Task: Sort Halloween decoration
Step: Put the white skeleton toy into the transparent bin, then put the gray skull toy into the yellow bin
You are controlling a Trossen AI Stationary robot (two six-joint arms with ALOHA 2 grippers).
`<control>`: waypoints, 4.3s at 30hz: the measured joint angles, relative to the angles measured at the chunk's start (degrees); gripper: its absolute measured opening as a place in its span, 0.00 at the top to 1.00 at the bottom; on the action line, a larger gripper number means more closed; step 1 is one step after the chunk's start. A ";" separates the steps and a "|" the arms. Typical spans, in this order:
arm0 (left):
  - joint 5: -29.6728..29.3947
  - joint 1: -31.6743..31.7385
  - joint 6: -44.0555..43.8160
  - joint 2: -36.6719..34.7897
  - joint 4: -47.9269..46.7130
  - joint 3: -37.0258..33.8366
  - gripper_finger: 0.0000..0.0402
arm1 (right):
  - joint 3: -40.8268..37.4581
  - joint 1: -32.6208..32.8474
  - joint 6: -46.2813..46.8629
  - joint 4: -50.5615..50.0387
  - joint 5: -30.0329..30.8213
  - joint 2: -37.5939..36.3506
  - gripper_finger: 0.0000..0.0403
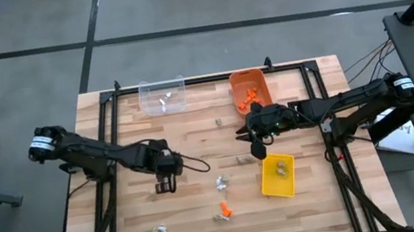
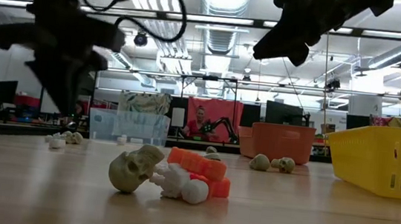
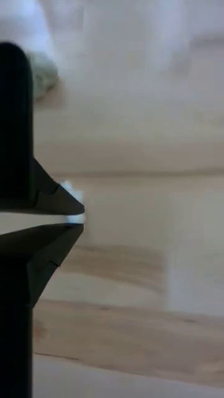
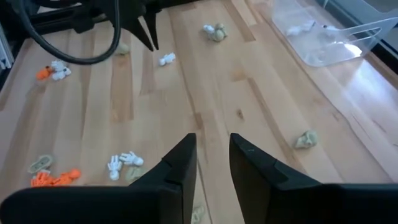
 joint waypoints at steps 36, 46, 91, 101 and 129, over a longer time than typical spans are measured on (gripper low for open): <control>-4.81 0.02 -0.90 0.35 14.91 -13.60 0.94 | -0.38 0.00 0.83 0.14 -0.02 0.01 0.80; -6.16 0.13 -2.39 -0.90 15.48 -13.69 0.99 | -0.47 0.00 0.85 0.15 0.00 0.01 0.78; 6.95 60.37 23.72 14.01 13.90 13.52 0.84 | -0.54 -0.02 0.64 0.83 0.00 0.01 0.80; 6.87 60.12 23.50 12.21 13.83 13.52 0.73 | -0.54 -0.02 1.04 1.22 0.00 0.01 0.78; 6.79 25.57 12.66 -9.97 24.35 6.35 0.73 | -0.54 -0.04 7.82 4.67 3.52 0.01 0.83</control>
